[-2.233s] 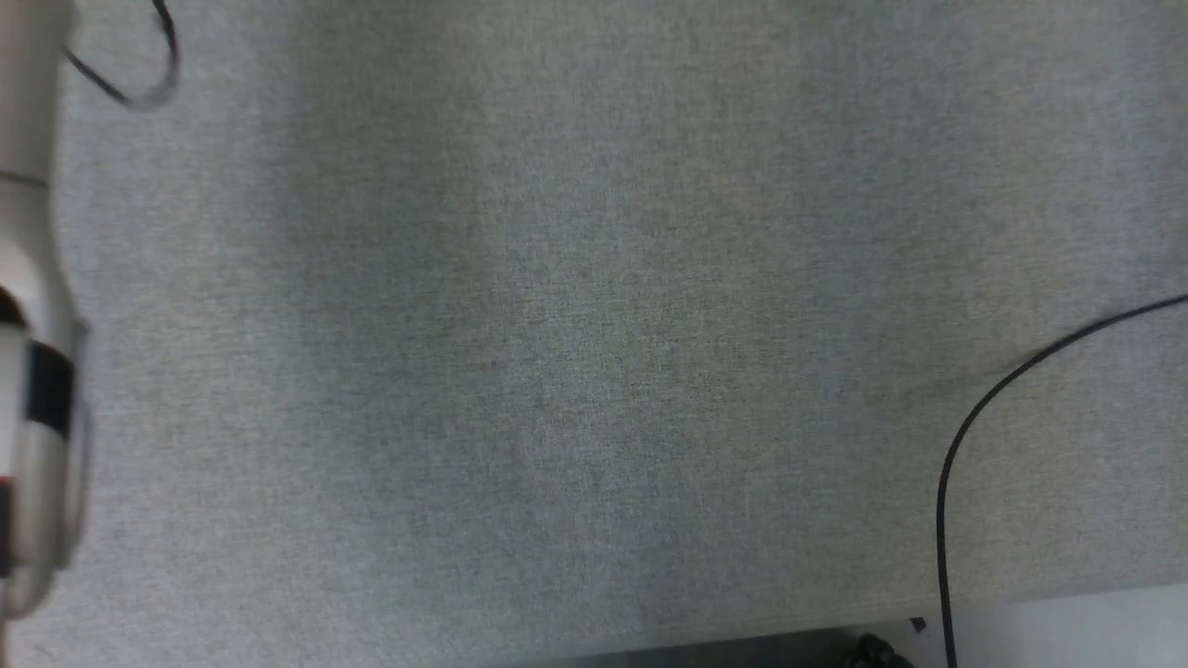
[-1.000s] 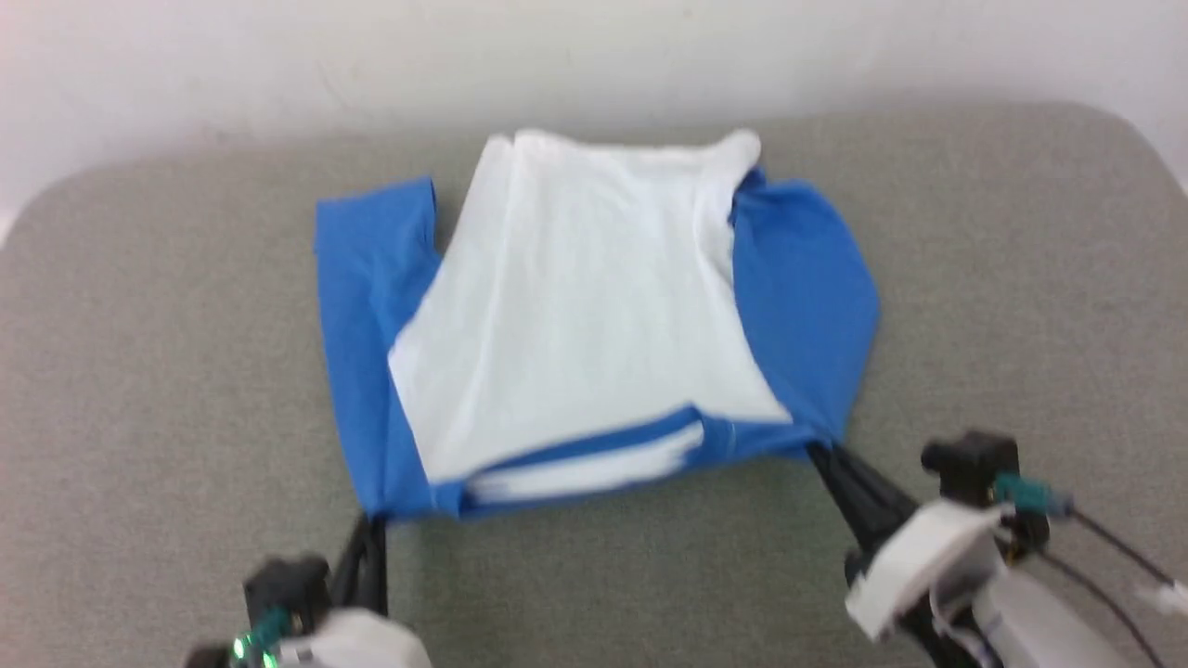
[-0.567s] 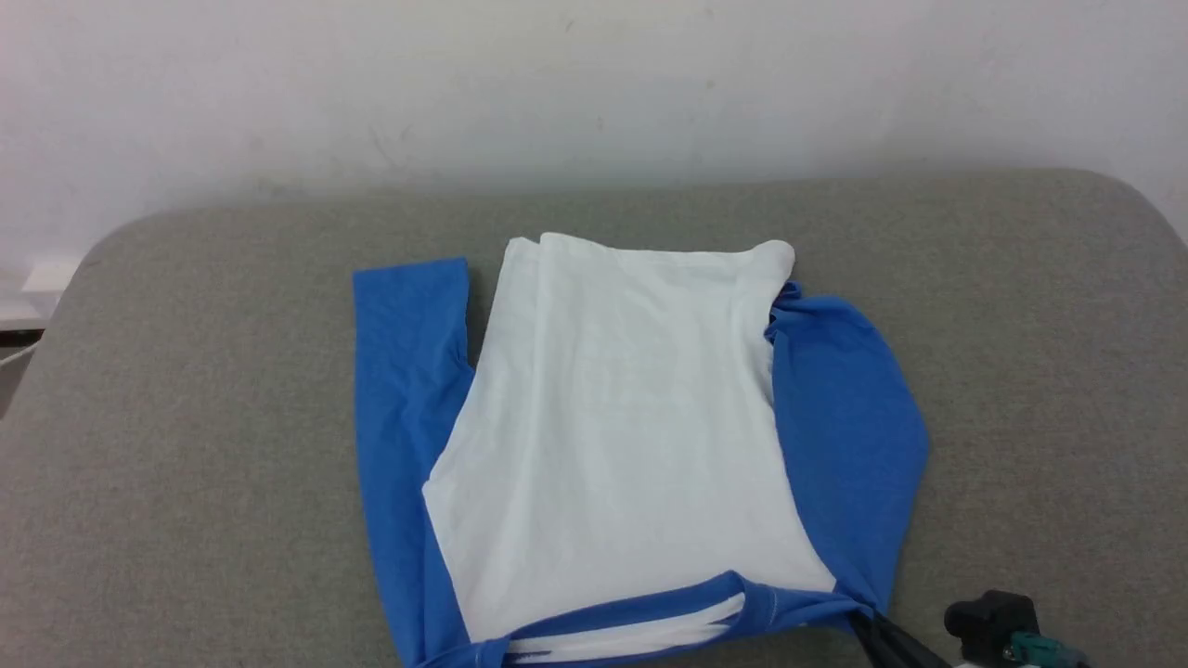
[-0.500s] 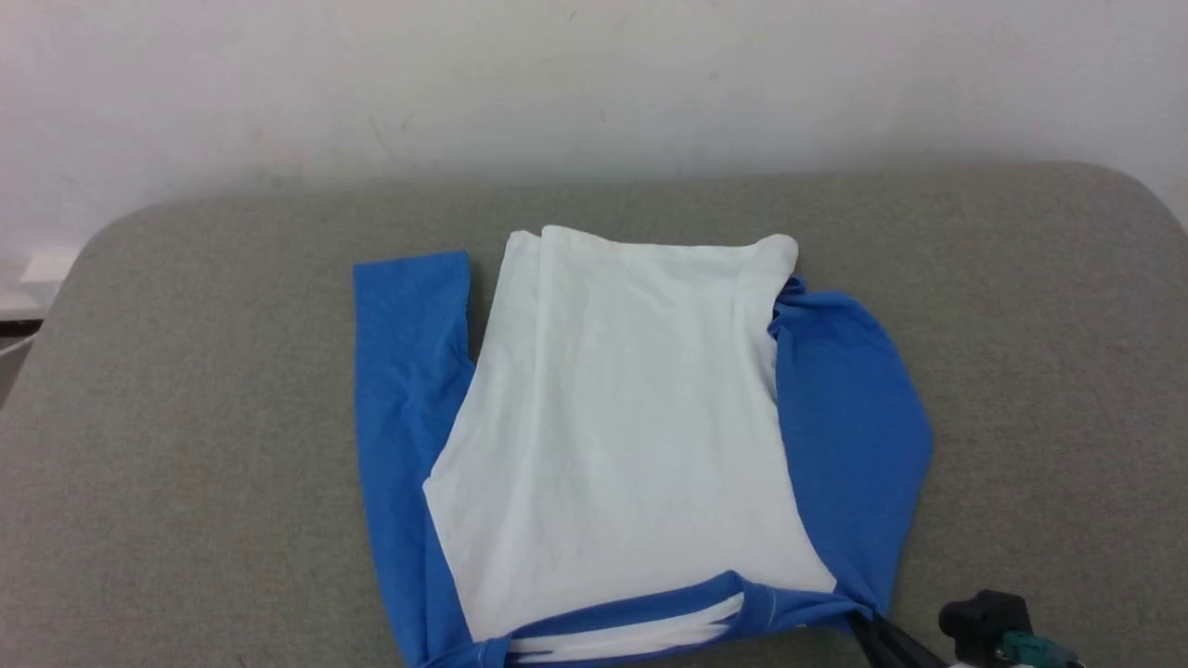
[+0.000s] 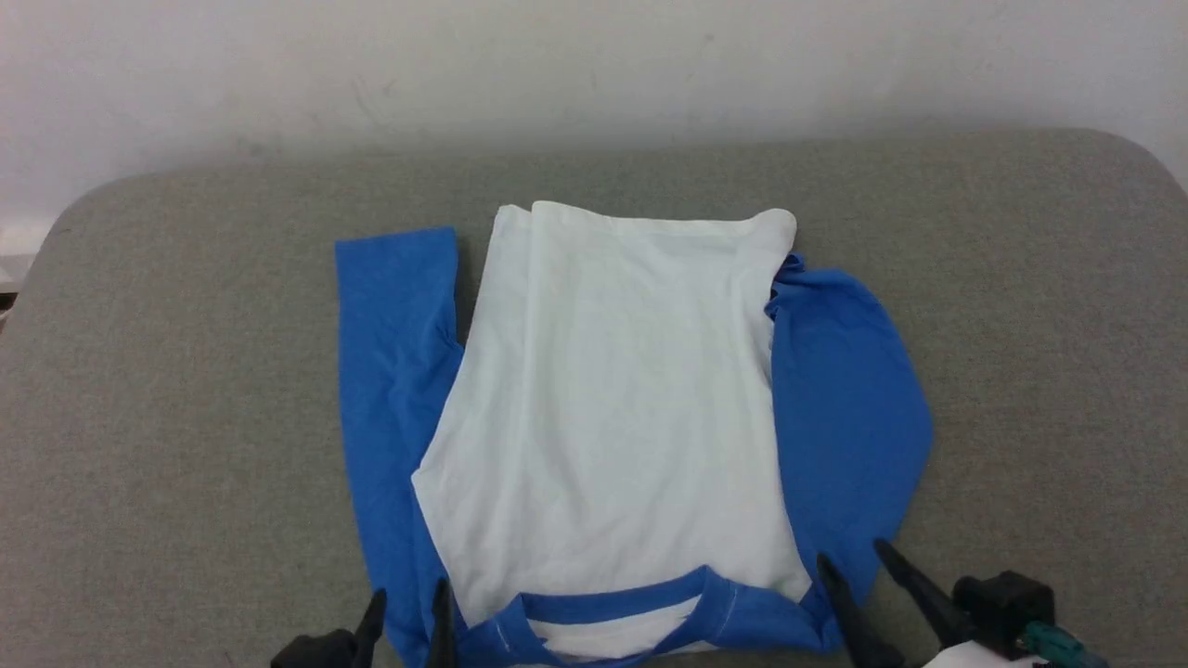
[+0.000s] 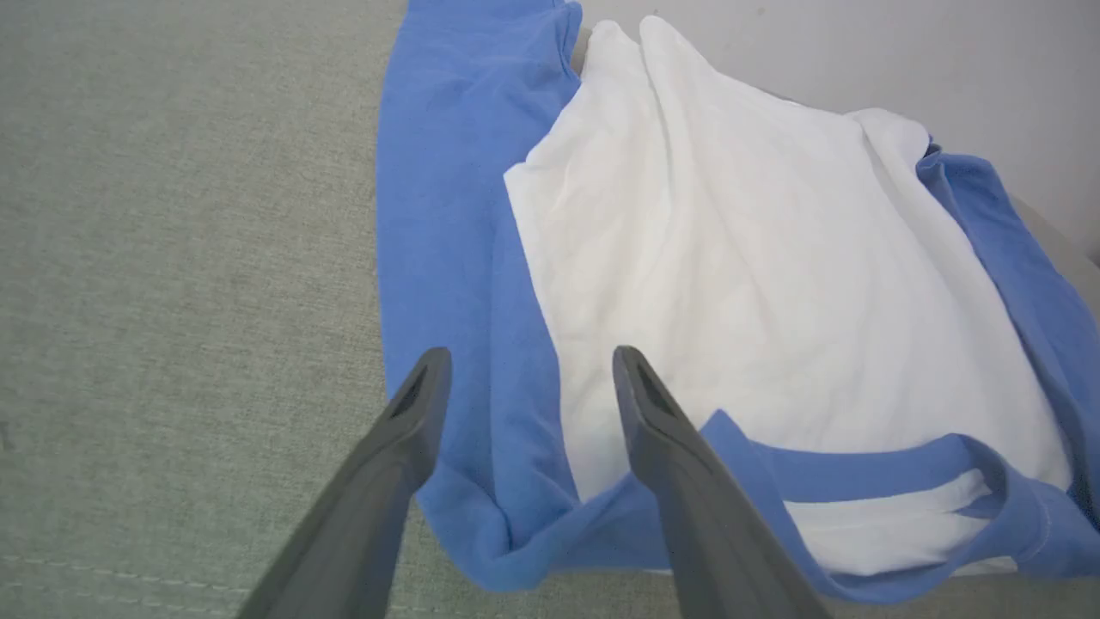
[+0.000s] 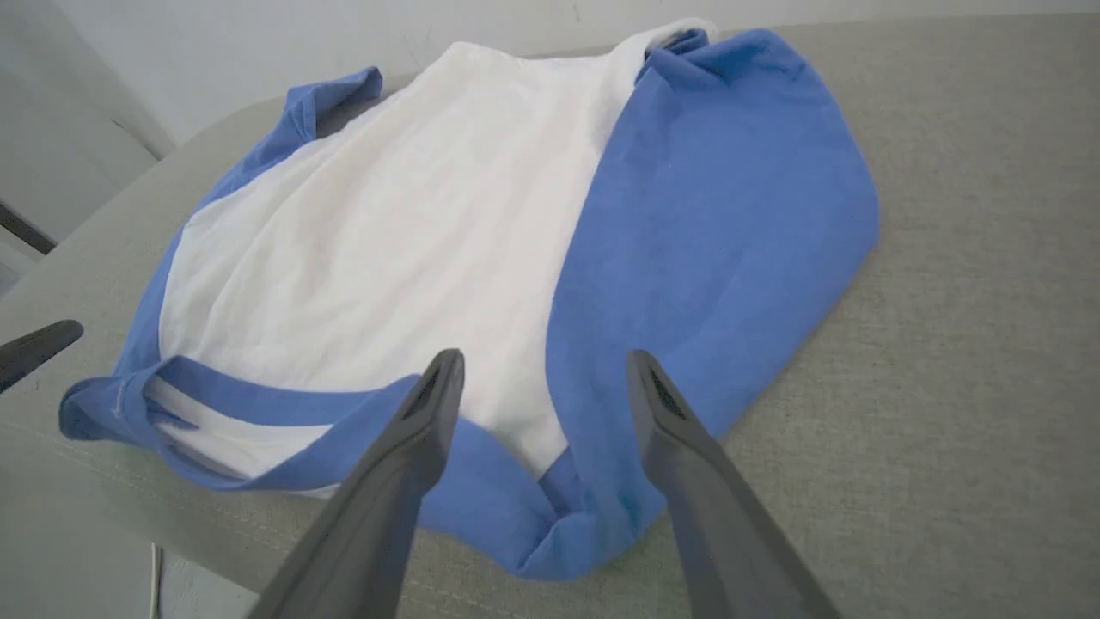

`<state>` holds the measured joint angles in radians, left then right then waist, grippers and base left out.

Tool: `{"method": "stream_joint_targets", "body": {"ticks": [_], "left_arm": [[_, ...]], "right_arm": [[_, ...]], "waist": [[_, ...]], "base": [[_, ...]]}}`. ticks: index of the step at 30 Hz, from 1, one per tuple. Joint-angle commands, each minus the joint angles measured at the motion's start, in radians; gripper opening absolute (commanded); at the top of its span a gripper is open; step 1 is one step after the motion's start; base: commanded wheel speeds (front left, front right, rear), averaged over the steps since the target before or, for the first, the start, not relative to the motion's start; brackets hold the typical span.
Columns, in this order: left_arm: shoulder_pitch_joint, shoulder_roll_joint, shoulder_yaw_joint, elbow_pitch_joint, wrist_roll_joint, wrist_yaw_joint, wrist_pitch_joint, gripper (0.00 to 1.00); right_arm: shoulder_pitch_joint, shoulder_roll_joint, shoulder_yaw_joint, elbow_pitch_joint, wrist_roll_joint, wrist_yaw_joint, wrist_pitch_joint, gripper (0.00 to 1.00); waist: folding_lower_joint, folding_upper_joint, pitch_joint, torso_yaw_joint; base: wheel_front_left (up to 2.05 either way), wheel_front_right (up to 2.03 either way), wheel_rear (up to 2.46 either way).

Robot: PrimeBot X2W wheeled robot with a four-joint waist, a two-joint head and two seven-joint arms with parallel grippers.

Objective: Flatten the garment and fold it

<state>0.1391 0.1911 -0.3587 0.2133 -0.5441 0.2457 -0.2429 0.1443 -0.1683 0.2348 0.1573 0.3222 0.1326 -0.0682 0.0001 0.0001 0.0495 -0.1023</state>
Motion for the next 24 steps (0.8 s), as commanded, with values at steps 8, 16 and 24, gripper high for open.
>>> {"method": "stream_joint_targets", "body": {"ticks": [8,16,24], "left_arm": [[-0.126,0.021,0.105,-0.112,0.052,-0.024,-0.018,1.0],[-0.433,0.097,0.184,-0.033,0.065,-0.062,0.001,1.0],[-0.828,0.218,0.173,0.15,0.067,-0.143,0.222,1.0]], "right_arm": [[-0.028,0.07,-0.157,-0.179,-0.036,-0.002,-0.095,1.0],[-0.115,0.094,-0.219,-0.301,-0.072,-0.002,-0.075,1.0],[-0.196,0.099,-0.221,-0.338,-0.069,-0.002,-0.081,1.0]], "waist": [[-0.0001,-0.0001,0.051,-0.016],[-0.0001,-0.0001,0.201,-0.056],[-0.0001,-0.0001,0.349,-0.113]], "base": [[0.0,0.0,0.0],[0.0,0.0,0.0],[0.0,0.0,0.0]]}}
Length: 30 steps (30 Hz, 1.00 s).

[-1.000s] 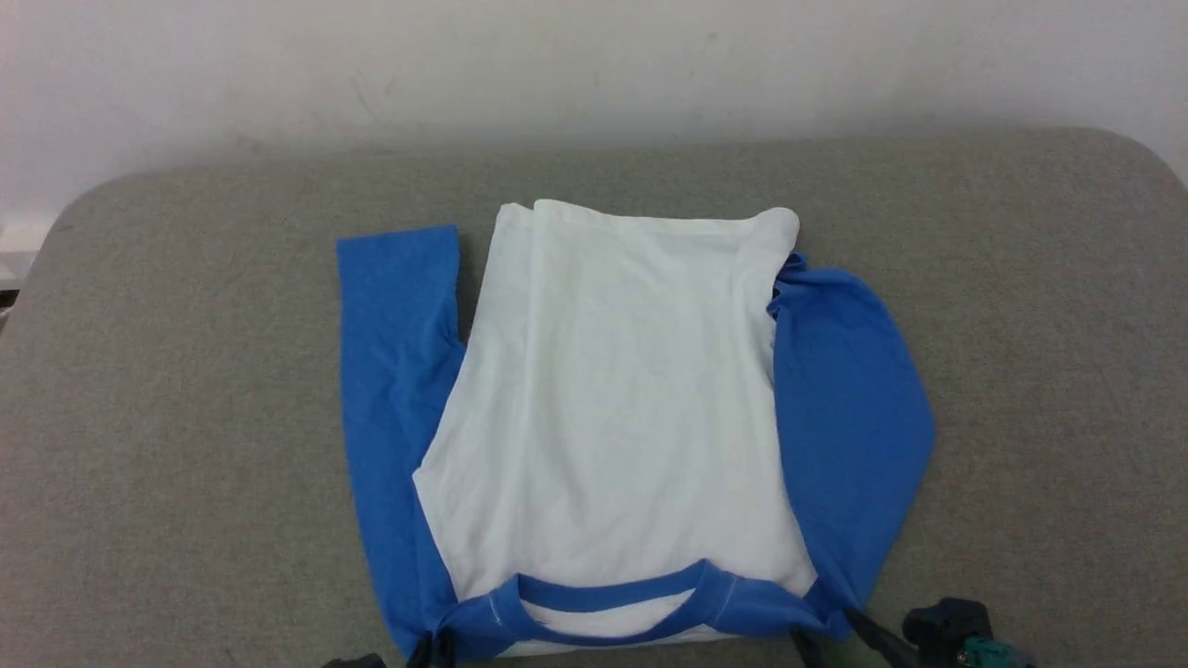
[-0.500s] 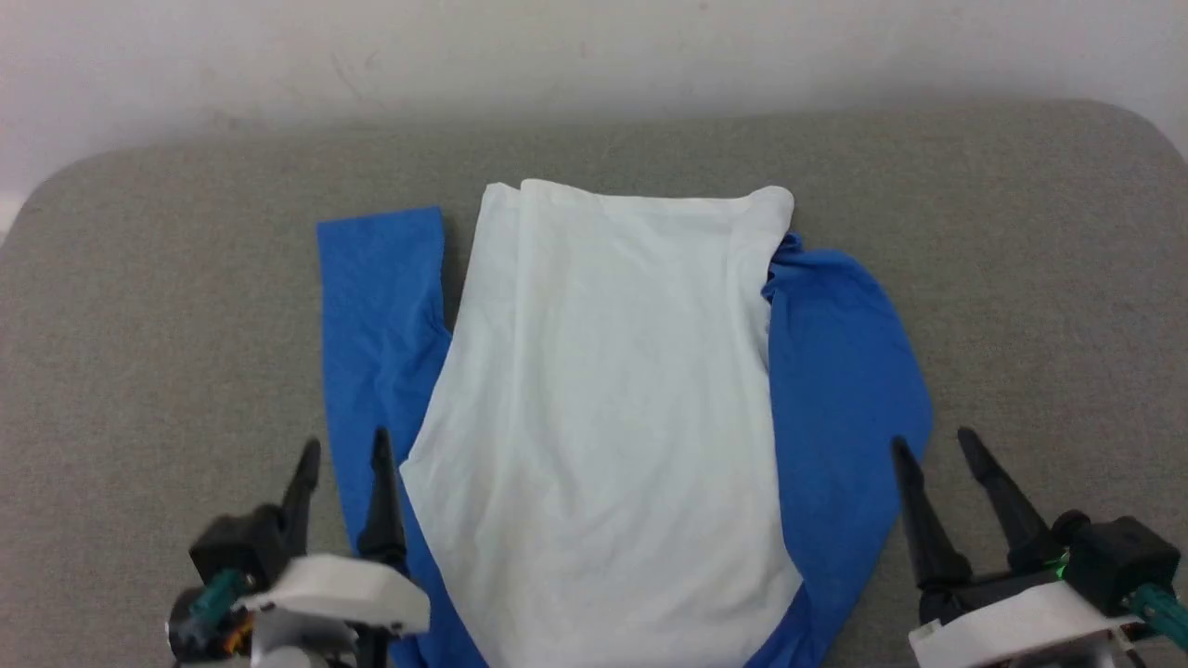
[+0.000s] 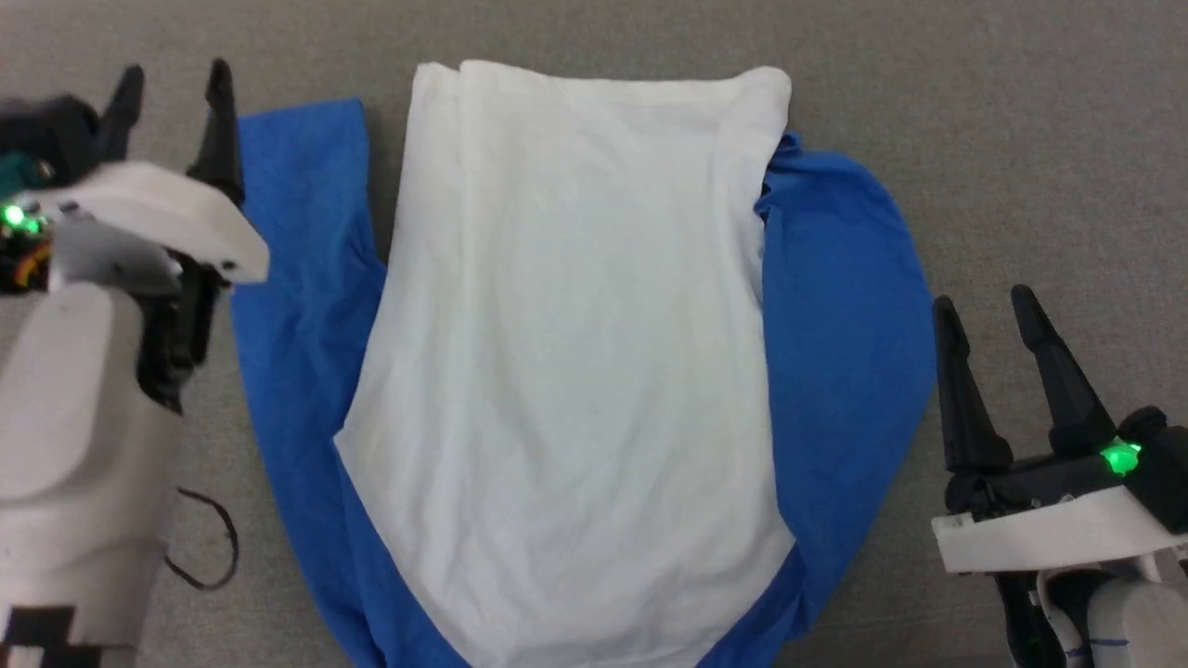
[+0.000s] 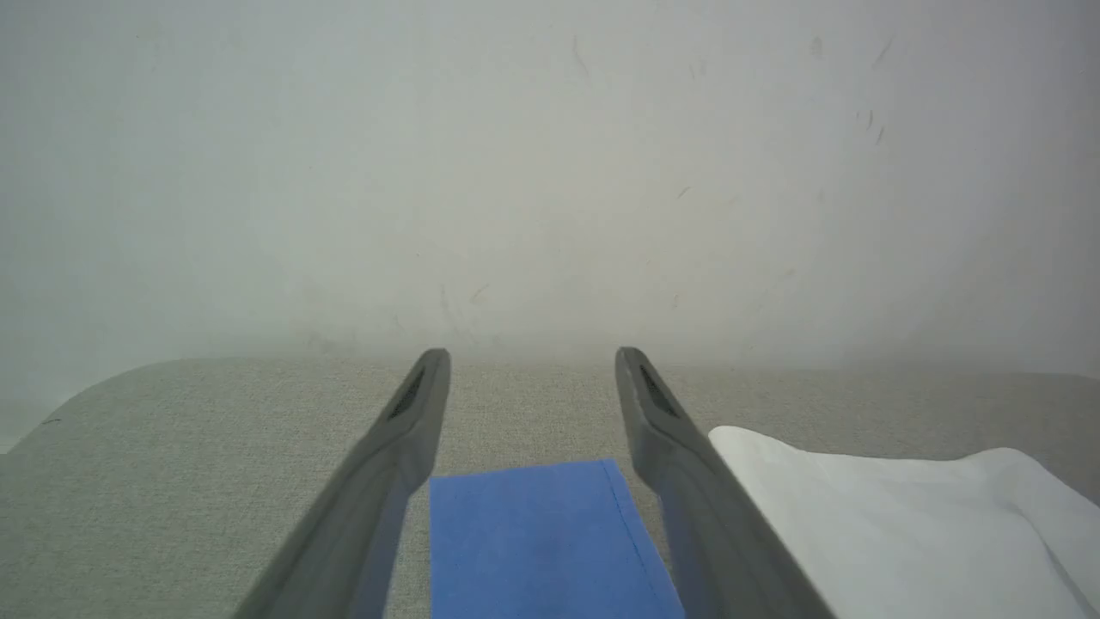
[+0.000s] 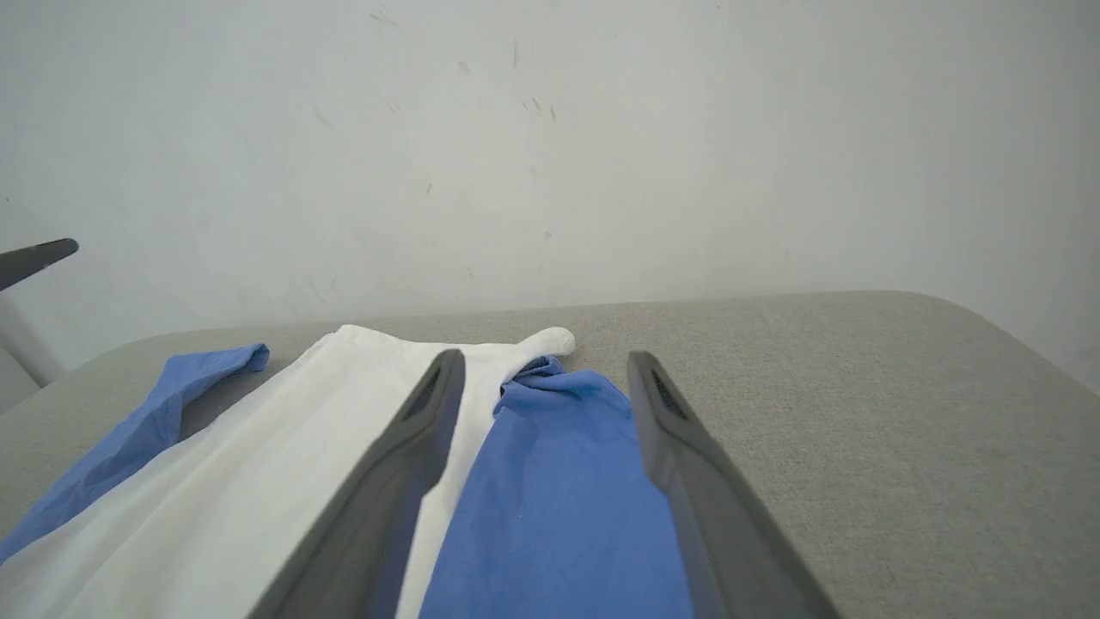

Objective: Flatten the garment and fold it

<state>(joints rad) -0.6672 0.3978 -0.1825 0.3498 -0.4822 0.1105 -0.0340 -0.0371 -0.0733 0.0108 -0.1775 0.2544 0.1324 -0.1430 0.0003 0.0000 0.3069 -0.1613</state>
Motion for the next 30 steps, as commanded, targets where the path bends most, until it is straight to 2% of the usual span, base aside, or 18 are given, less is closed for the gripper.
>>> {"method": "stream_joint_targets", "body": {"ticks": [1,6,11,14,18,19,21,23,25,30], "left_arm": [[-0.063,0.028,-0.009,0.047,0.003,-0.019,0.061,1.0],[-0.23,0.105,-0.036,0.198,-0.005,-0.06,0.303,1.0],[-0.293,0.164,-0.064,0.298,-0.025,-0.091,0.549,1.0],[-0.3,0.191,-0.07,0.335,-0.037,-0.091,0.659,1.0],[-0.284,0.203,-0.079,0.367,-0.049,-0.064,0.786,1.0],[-0.273,0.202,-0.085,0.375,-0.055,-0.055,0.84,0.6],[-0.252,0.194,-0.089,0.37,-0.076,-0.044,0.922,0.0],[-0.236,0.193,-0.094,0.343,-0.081,-0.036,0.951,0.0],[-0.223,0.196,-0.096,0.31,-0.07,-0.024,0.927,0.0],[-0.206,0.2,-0.094,0.247,-0.014,0.029,0.763,0.0]], "right_arm": [[-0.022,0.005,0.007,-0.002,0.0,-0.002,-0.008,1.0],[-0.056,0.007,0.036,0.016,0.011,-0.002,-0.02,1.0],[-0.078,0.008,0.06,0.039,0.026,-0.002,-0.035,1.0],[-0.093,0.008,0.071,0.055,0.036,-0.002,-0.042,1.0],[-0.103,0.003,0.077,0.07,0.043,-0.002,-0.048,1.0],[-0.105,0.001,0.078,0.075,0.044,-0.002,-0.048,1.0],[-0.108,-0.002,0.08,0.083,0.047,-0.002,-0.049,1.0],[-0.111,-0.003,0.08,0.089,0.05,-0.002,-0.049,1.0],[-0.113,-0.003,0.08,0.095,0.051,-0.002,-0.047,1.0],[-0.107,-0.004,0.074,0.109,0.05,-0.002,-0.036,1.0]], "waist": [[-0.0003,0.0,0.105,-0.062],[-0.0003,0.0,0.161,-0.111],[-0.0003,0.0,0.207,-0.149],[-0.0003,0.0,0.228,-0.164],[-0.0003,0.0,0.235,-0.172],[-0.0003,0.0,0.236,-0.173],[-0.0003,0.0,0.236,-0.172],[-0.0003,0.0,0.233,-0.169],[-0.0003,0.0,0.225,-0.165],[-0.0003,0.0,0.167,-0.138]], "base": [[0.0,0.0,0.0],[0.0,0.0,0.0],[0.0,0.0,0.0],[0.0,0.0,0.0],[0.0,0.0,0.0],[0.0,0.0,0.0],[0.0,0.0,0.0],[0.0,0.0,0.0],[0.0,0.0,0.0],[0.0,0.0,0.0]]}}
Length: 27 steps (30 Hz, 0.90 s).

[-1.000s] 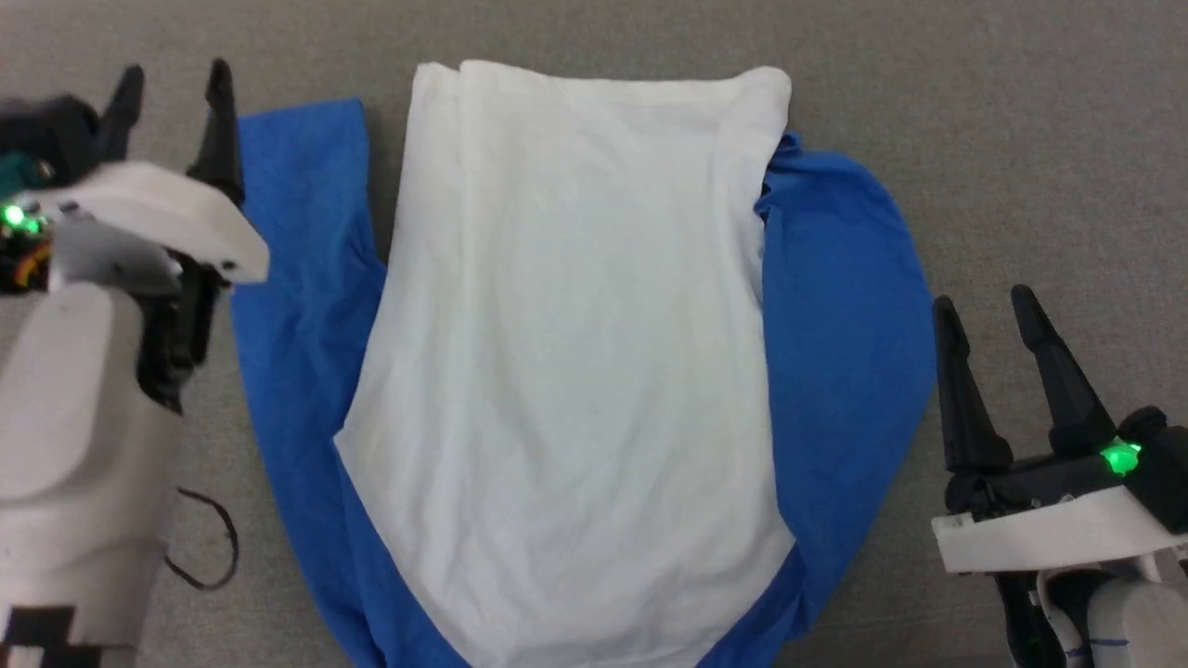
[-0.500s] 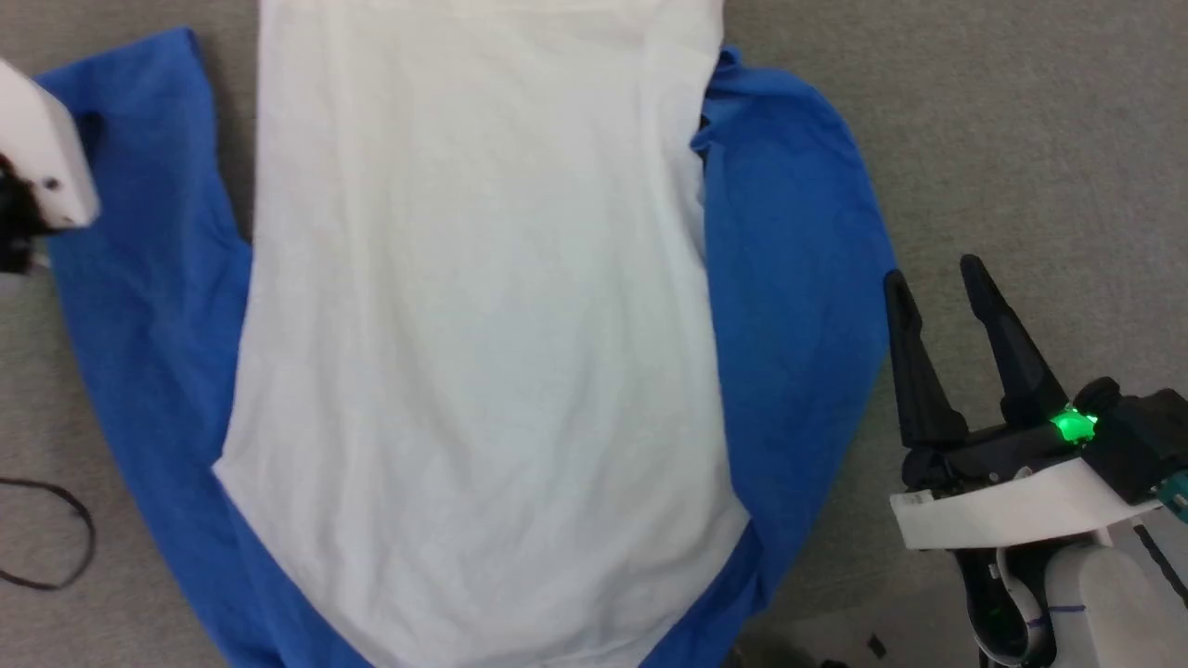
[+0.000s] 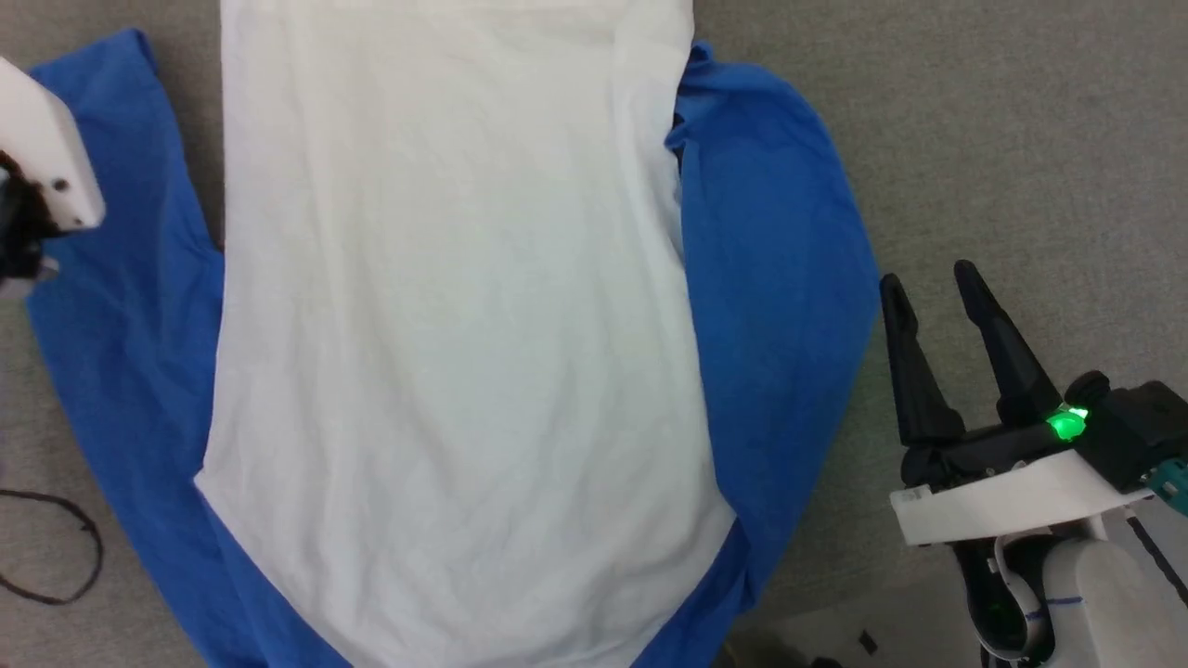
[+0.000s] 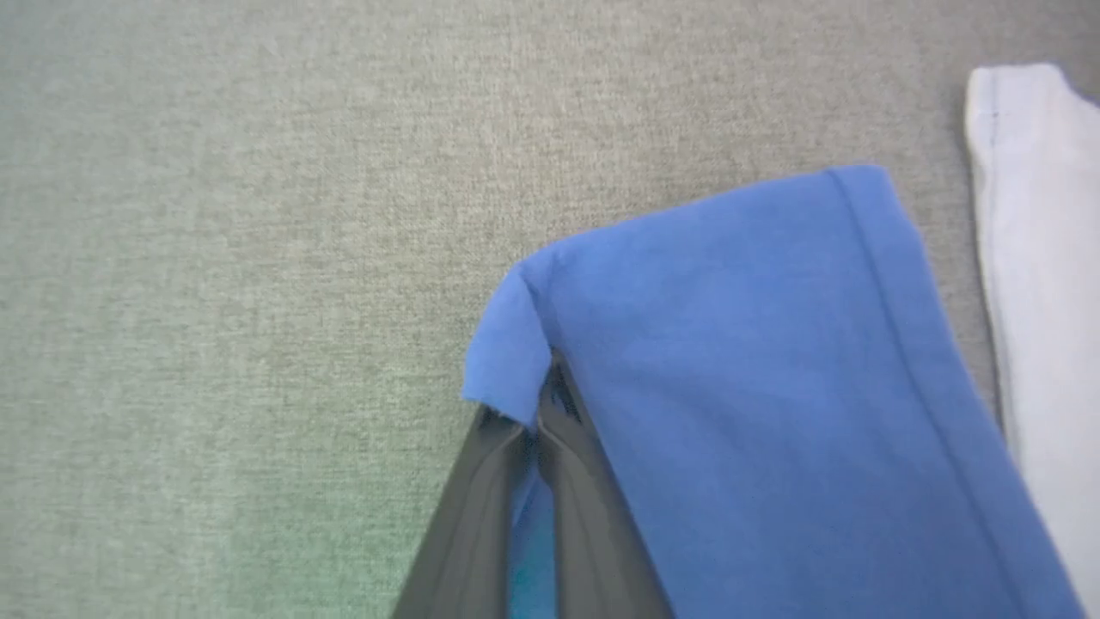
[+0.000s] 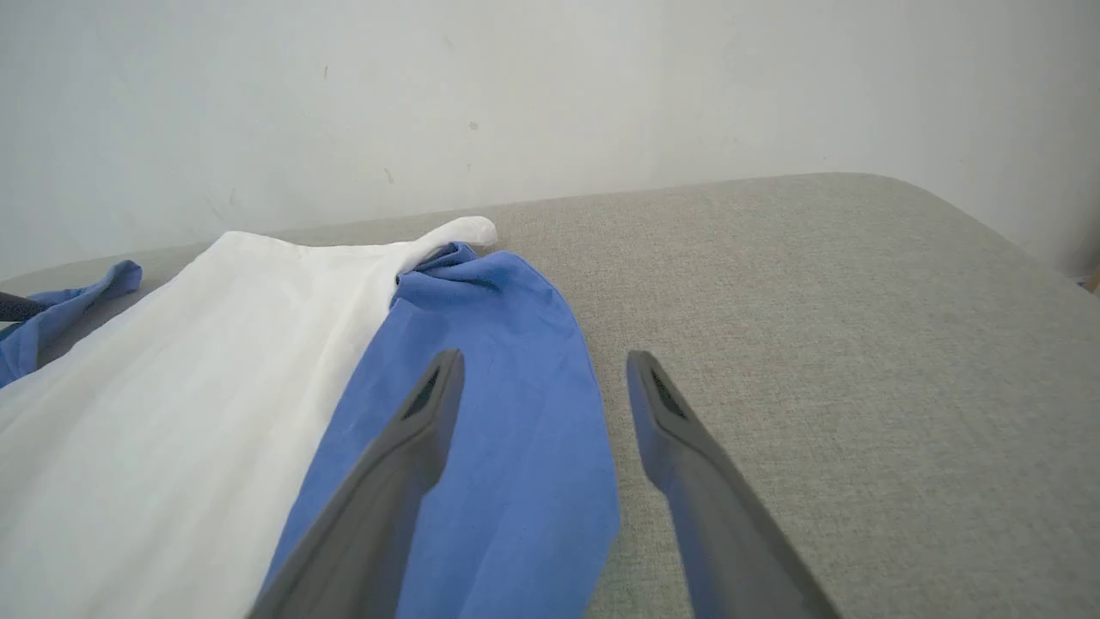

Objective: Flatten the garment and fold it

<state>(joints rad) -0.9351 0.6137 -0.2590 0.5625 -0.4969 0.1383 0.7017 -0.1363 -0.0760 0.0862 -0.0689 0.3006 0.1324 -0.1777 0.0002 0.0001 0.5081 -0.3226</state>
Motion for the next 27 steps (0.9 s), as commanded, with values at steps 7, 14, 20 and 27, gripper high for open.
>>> {"method": "stream_joint_targets", "body": {"ticks": [7,14,20,27], "left_arm": [[0.088,-0.053,-0.028,-0.045,0.045,0.024,-0.201,0.0],[0.206,-0.122,-0.065,-0.199,0.041,0.019,-0.323,0.0],[0.41,-0.192,-0.156,-0.393,0.041,0.023,-0.352,0.0],[0.597,-0.319,-0.301,-0.48,0.023,0.015,-0.379,0.0]], "right_arm": [[0.049,0.002,-0.042,0.003,-0.014,-0.002,0.034,1.0],[0.133,0.016,-0.097,-0.024,-0.042,-0.002,0.085,1.0],[0.193,0.023,-0.126,-0.063,-0.062,-0.002,0.131,1.0],[0.23,0.025,-0.146,-0.09,-0.057,-0.002,0.162,1.0]], "waist": [[-0.0002,-0.0001,-0.184,0.089],[-0.0002,-0.0001,-0.325,0.151],[-0.0002,-0.0001,-0.404,0.172],[-0.0002,-0.0001,-0.436,0.156]], "base": [[0.0,0.0,0.0],[0.0,0.0,0.0],[0.0,0.0,0.0],[0.0,0.0,0.0]]}}
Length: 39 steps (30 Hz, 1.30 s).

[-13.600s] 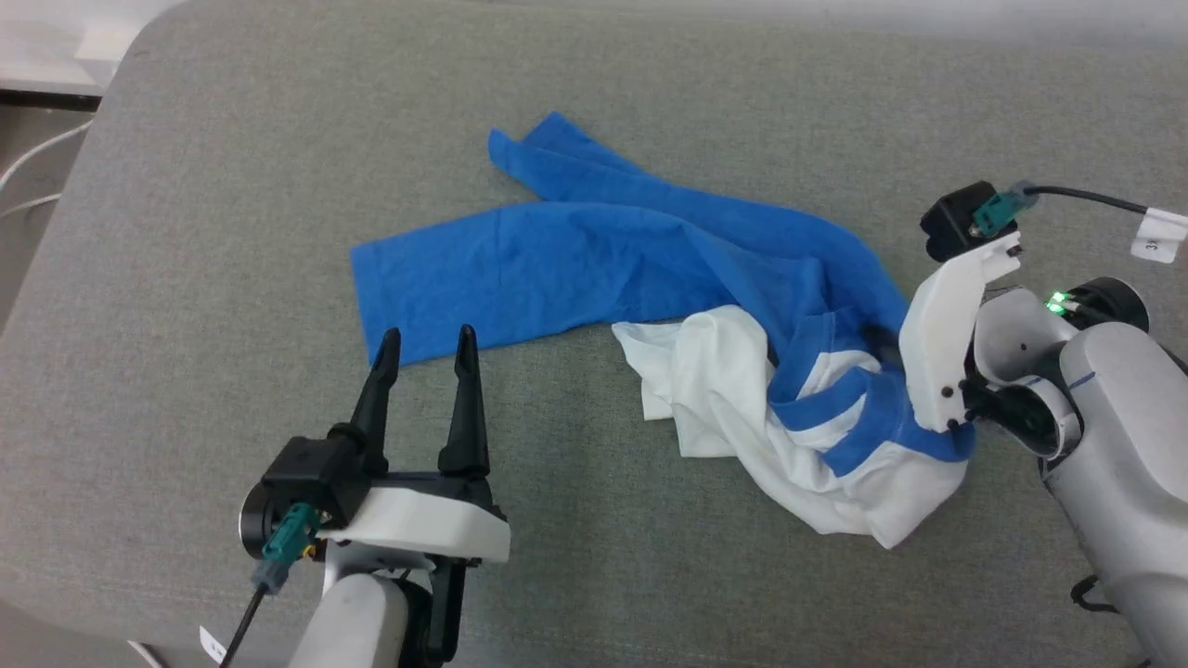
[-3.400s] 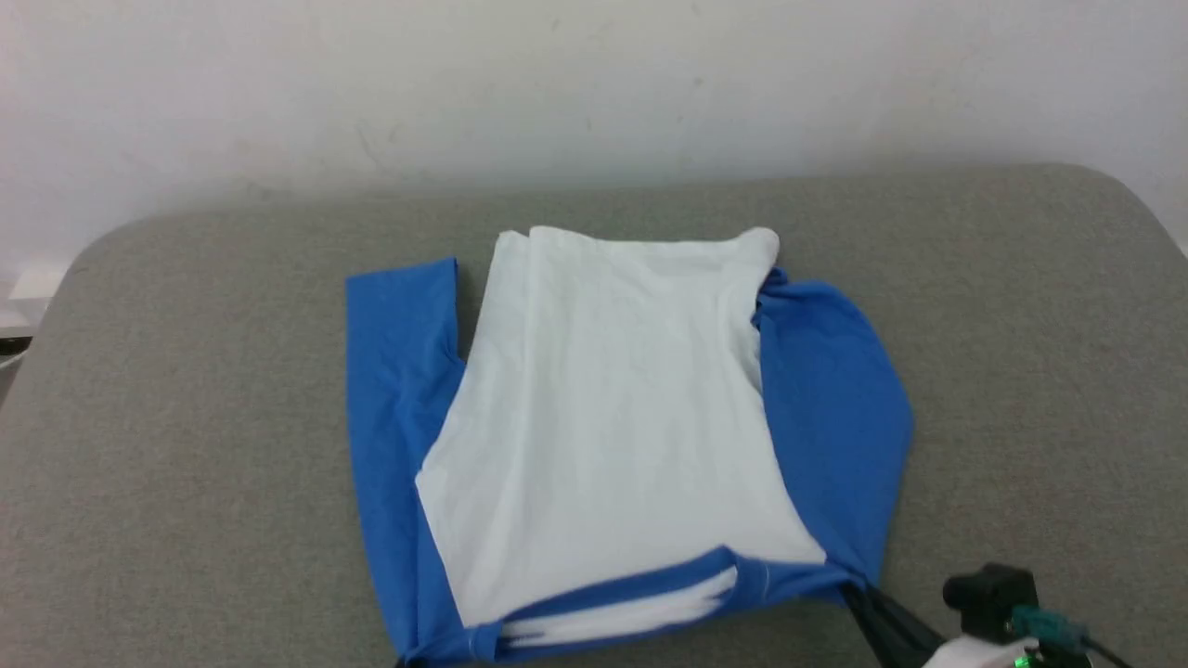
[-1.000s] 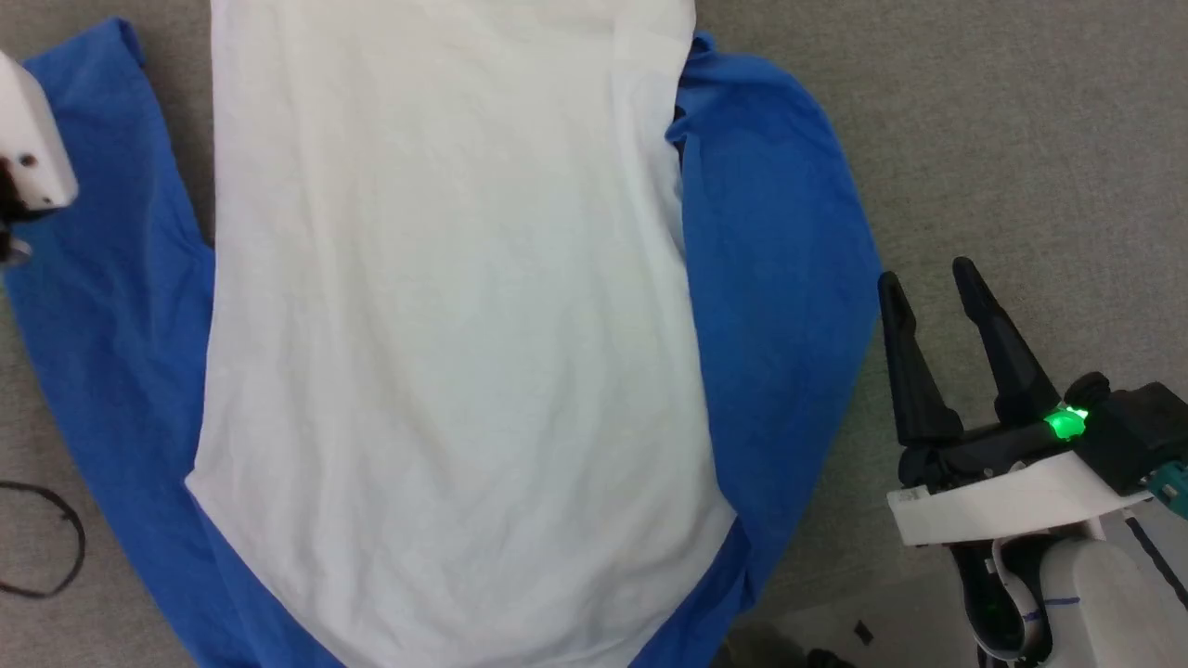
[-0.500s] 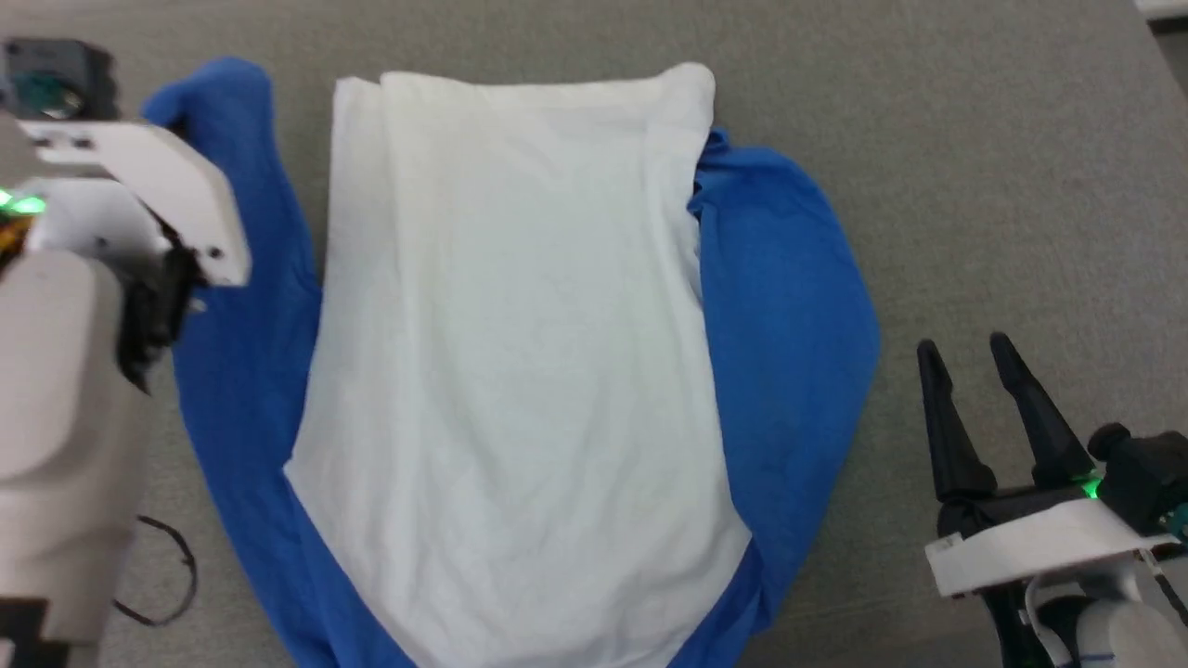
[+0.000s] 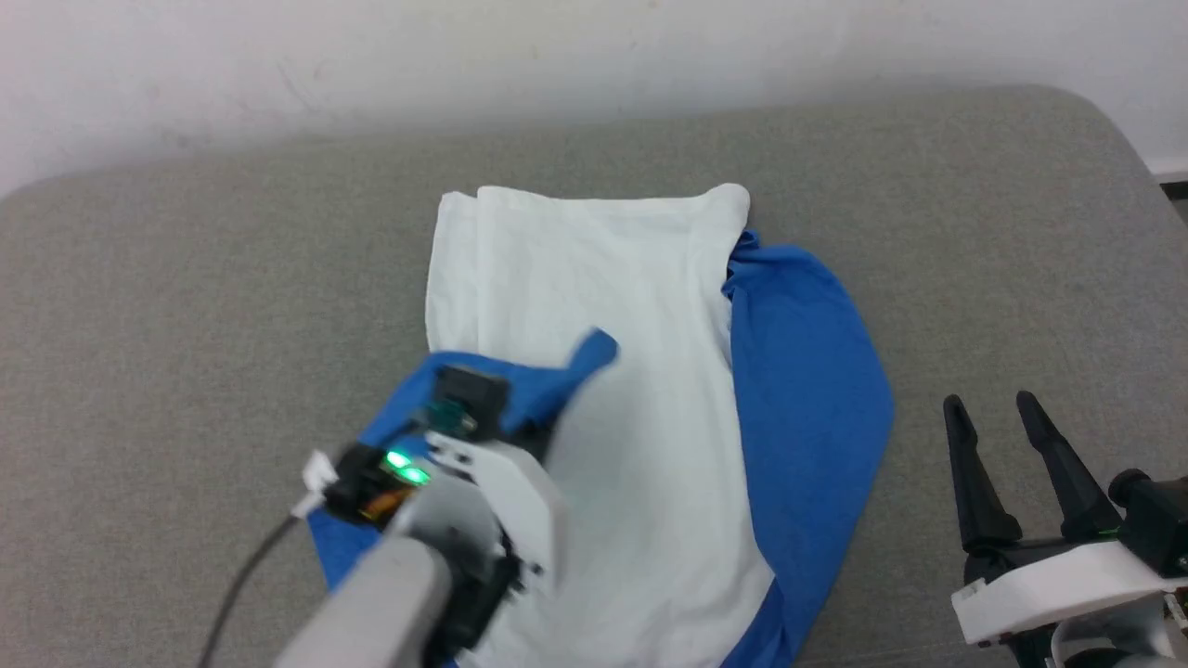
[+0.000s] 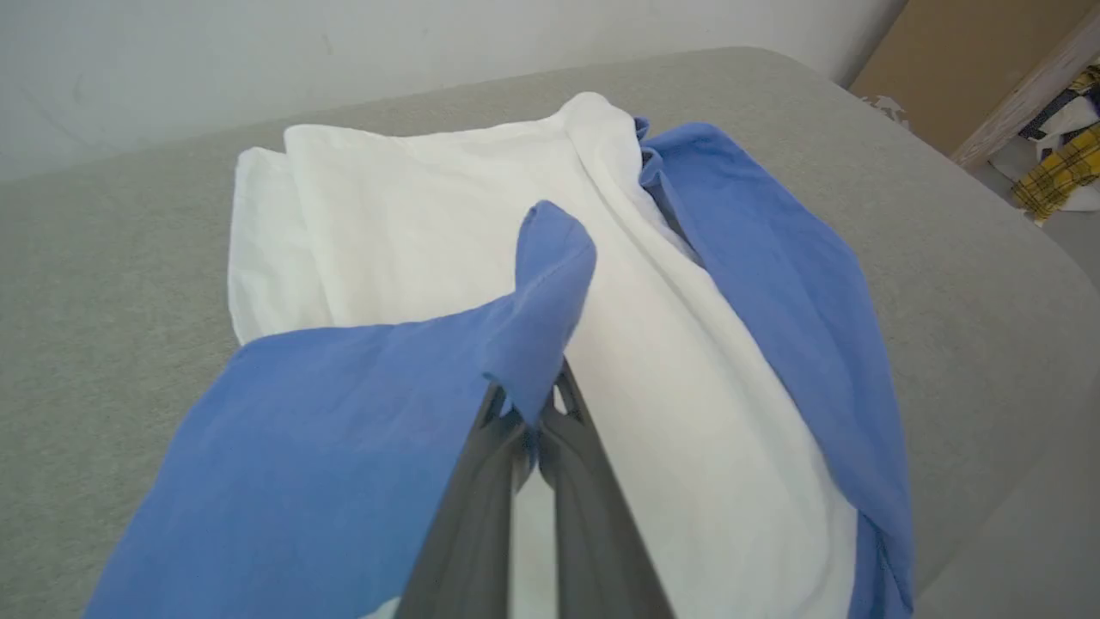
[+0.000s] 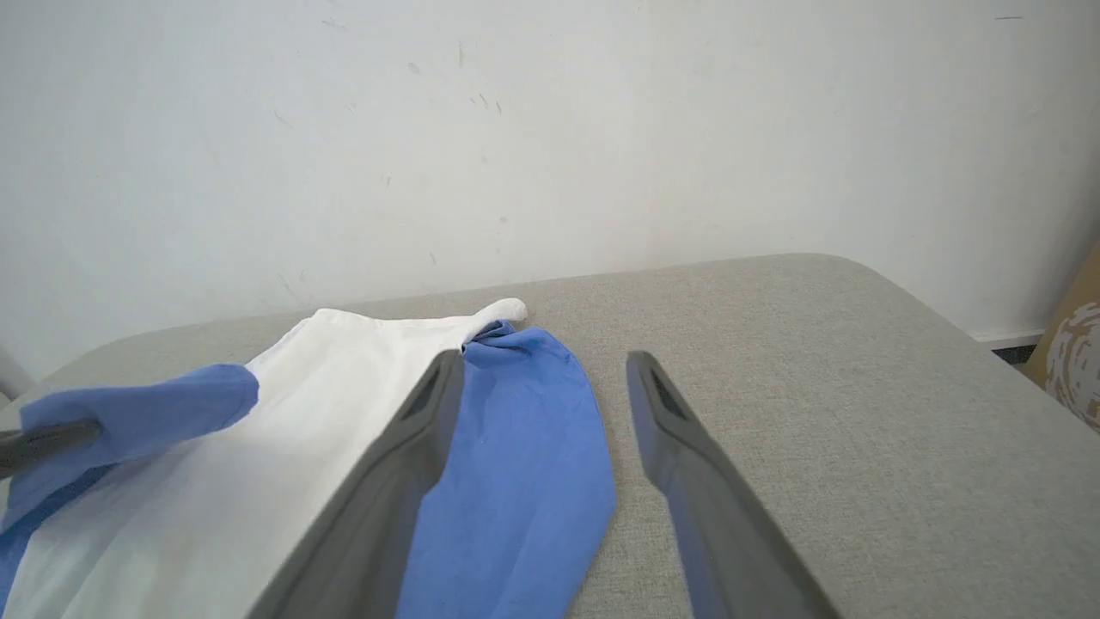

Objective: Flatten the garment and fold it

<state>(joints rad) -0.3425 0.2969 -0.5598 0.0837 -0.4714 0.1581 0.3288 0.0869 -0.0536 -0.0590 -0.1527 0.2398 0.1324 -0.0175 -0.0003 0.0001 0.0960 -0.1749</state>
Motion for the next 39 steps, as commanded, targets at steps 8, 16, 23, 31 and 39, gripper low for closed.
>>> {"method": "stream_joint_targets", "body": {"ticks": [8,16,23,31,39], "left_arm": [[0.01,-0.165,-0.135,0.159,0.002,-0.053,-0.06,0.0],[-0.025,-0.22,-0.187,0.405,0.013,-0.078,-0.154,1.0],[-0.019,-0.234,-0.211,0.385,0.026,-0.121,-0.371,1.0],[0.032,-0.21,-0.13,0.232,0.031,-0.07,-0.568,1.0],[0.102,-0.153,0.106,0.092,0.042,0.037,-0.59,1.0]], "right_arm": [[0.002,0.003,0.011,-0.018,0.011,-0.002,0.019,1.0],[-0.012,0.003,0.017,0.003,0.023,-0.002,0.009,1.0],[-0.013,0.003,0.003,0.006,-0.006,-0.002,0.008,1.0],[-0.005,0.003,-0.006,-0.022,-0.047,-0.002,0.027,1.0],[0.002,0.003,-0.024,-0.029,-0.057,-0.002,0.04,1.0]], "waist": [[0.0003,-0.0001,0.02,-0.049],[0.0003,-0.0001,0.069,-0.088],[0.0003,-0.0001,0.047,-0.052],[0.0003,-0.0001,0.005,0.006],[0.0003,-0.0001,-0.013,0.044]], "base": [[0.0,0.0,0.0],[0.0,0.0,0.0],[0.0,0.0,0.0],[0.0,0.0,0.0],[0.0,0.0,0.0]]}}
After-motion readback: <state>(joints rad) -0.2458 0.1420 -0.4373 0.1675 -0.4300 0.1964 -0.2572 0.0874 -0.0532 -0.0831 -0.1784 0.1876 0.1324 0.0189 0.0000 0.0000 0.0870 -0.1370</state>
